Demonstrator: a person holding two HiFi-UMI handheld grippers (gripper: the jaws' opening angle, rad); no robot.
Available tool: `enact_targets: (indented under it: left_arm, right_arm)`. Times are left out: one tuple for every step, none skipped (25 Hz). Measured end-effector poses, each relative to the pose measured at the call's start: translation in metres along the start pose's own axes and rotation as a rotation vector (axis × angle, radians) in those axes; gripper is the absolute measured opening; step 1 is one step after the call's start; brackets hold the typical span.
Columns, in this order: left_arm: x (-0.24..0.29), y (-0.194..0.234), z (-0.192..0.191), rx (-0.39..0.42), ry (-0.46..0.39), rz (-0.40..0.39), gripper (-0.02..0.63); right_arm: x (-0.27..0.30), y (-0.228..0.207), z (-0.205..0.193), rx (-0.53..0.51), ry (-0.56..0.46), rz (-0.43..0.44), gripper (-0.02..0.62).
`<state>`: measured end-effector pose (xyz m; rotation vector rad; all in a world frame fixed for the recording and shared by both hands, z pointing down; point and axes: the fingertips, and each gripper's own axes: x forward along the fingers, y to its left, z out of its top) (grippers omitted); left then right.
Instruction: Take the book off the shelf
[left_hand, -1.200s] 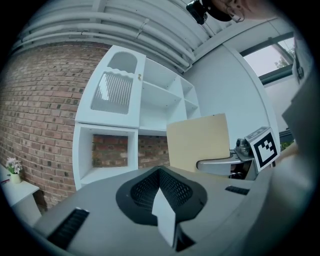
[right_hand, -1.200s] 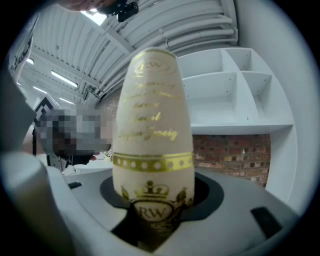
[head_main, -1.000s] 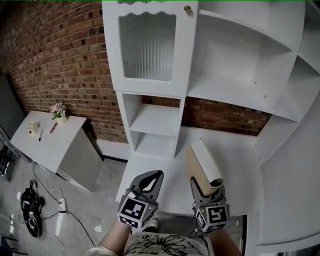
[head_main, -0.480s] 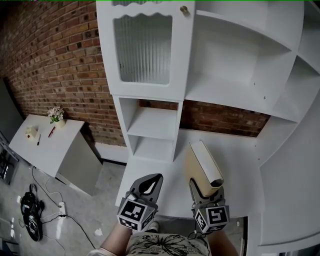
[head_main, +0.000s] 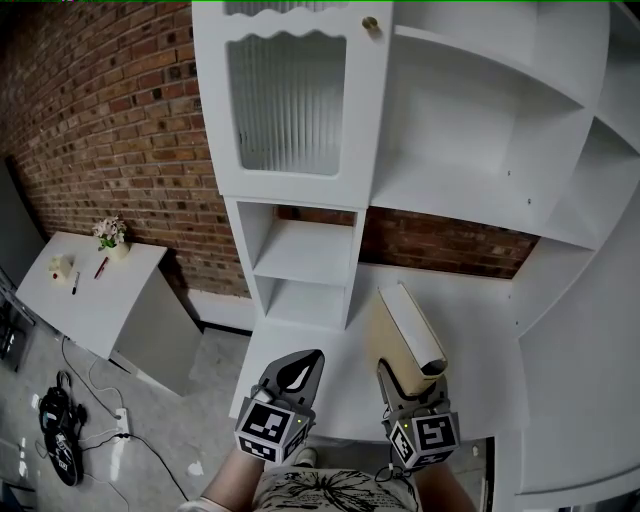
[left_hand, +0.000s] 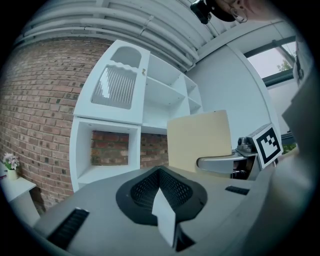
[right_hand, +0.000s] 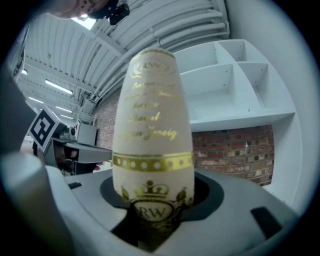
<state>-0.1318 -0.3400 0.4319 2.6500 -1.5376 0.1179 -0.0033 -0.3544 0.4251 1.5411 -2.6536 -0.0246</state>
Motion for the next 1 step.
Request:
enact_targets:
  left_arm:
    - [0.0001,0.0004,-0.0012,-0.002,0.008,0.000,0.014]
  right_arm:
    - [0.0006,0.0001,-0.0004,0.002,0.001,0.000,0.235]
